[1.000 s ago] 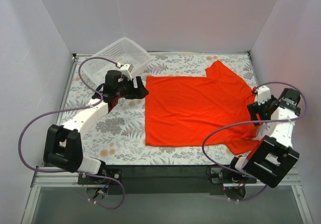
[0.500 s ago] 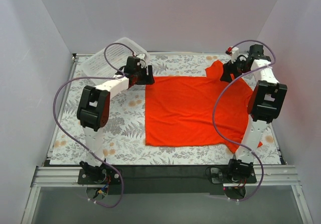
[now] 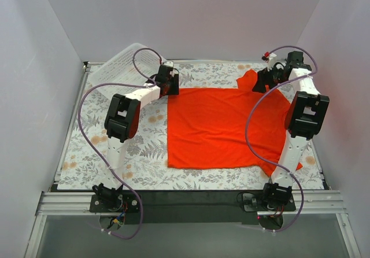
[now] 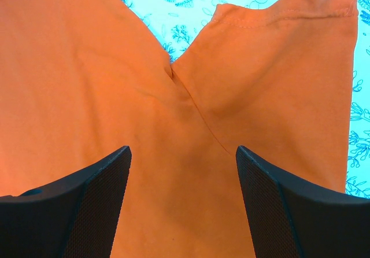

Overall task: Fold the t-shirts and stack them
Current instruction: Flatten the tshirt out

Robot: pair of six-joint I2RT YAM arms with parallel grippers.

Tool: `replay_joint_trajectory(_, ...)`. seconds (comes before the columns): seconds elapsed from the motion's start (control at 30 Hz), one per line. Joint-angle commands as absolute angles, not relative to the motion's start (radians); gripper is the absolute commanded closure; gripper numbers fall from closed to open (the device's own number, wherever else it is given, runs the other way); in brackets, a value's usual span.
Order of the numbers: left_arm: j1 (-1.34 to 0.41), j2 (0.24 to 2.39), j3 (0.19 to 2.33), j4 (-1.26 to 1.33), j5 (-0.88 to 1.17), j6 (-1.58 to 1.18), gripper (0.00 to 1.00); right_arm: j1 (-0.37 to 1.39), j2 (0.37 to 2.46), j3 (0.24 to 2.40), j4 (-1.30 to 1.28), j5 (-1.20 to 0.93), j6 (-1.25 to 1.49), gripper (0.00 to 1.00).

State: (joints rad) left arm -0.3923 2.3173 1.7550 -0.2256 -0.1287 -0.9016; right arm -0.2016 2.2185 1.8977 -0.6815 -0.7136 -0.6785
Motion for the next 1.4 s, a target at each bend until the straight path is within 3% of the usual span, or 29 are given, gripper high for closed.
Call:
replay_joint_trajectory(0.0, -0.379, 2.321, 1.766, -0.255, -0.326, -0.923, 0.42, -0.202, 2.210, 1.905, -0.641, -0.747, -0.647, 0.34)
replay_joint_trajectory(0.23, -0.374, 2.197, 1.568, -0.174, -0.474, -0.957, 0.38, -0.201, 2.194, 1.868, -0.627, -0.752, -0.643, 0.34)
replay_joint_trajectory(0.4, -0.330, 2.171, 1.575, -0.186, -0.463, -0.965, 0.36, -0.201, 2.178, 1.852, -0.621, -0.746, -0.644, 0.34)
replay_joint_trajectory(0.53, -0.321, 2.158, 1.585, -0.195, -0.401, -0.953, 0.35, -0.201, 2.168, 1.838, -0.618, -0.738, -0.661, 0.34)
replay_joint_trajectory(0.7, -0.324, 2.097, 1.537, -0.138, -0.143, -0.923, 0.34, -0.199, 2.174, 1.858, -0.620, -0.732, -0.675, 0.34)
replay_joint_trajectory(0.9, -0.324, 2.118, 1.586, -0.146, -0.072, -0.931, 0.35, -0.198, 2.239, 1.957, -0.618, -0.776, -0.632, 0.33)
replay_joint_trajectory(1.1, -0.324, 2.192, 1.654, -0.190, -0.101, -0.950, 0.42, -0.183, 2.335, 2.091, -0.589, -0.827, -0.528, 0.35)
replay_joint_trajectory(1.37, -0.324, 2.252, 1.721, -0.230, -0.163, -0.953, 0.54, -0.178, 2.345, 2.102, -0.548, -0.831, -0.476, 0.35)
